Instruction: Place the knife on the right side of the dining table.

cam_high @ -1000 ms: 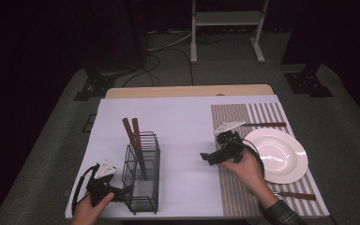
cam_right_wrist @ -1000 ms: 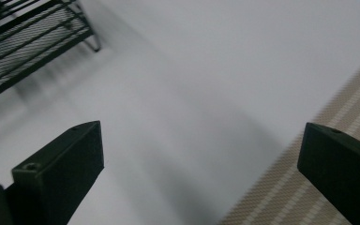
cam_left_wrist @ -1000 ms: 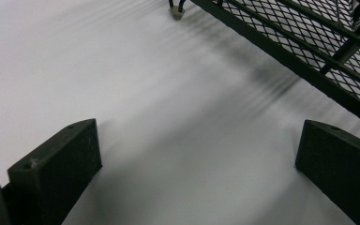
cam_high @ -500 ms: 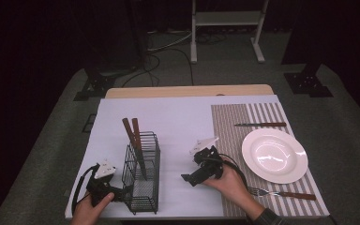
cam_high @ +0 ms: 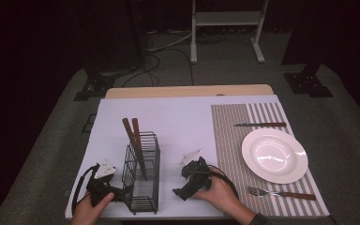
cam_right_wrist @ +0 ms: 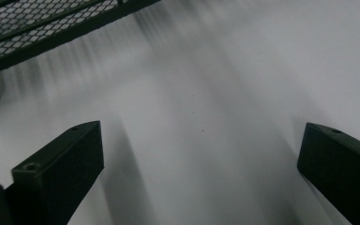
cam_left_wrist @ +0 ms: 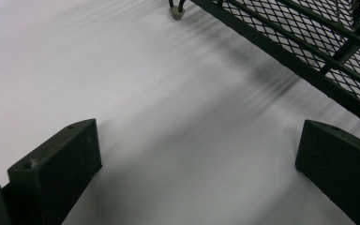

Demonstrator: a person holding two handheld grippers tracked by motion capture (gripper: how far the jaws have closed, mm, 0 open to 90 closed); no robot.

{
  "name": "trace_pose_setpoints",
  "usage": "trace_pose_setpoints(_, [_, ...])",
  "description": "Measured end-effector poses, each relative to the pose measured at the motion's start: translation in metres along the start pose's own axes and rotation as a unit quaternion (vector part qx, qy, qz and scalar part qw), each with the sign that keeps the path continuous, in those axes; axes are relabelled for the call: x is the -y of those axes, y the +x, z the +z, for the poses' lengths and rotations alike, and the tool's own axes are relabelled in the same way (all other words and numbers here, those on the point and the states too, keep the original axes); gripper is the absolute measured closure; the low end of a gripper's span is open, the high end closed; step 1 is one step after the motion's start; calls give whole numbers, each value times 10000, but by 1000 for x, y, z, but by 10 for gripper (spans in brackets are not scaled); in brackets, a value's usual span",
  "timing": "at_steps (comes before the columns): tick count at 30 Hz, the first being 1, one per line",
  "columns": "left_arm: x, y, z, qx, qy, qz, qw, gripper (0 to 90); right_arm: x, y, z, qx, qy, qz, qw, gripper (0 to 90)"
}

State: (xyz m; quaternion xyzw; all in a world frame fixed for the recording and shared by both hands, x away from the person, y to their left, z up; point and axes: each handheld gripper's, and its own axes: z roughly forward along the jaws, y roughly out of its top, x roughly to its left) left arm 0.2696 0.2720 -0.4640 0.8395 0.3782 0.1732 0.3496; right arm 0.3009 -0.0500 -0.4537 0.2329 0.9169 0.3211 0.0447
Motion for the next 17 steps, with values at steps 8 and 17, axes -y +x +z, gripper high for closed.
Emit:
trace_pose_setpoints(8, [0, 0, 0, -1, -2, -2, 10000, 0, 3, 5, 3, 222, -34, -279, 9994, 0])
trace_pose_setpoints(17, [0, 0, 0, 0, 3, -4, 10000, 0, 8, 5, 3, 215, -237, -235, 9992, 0])
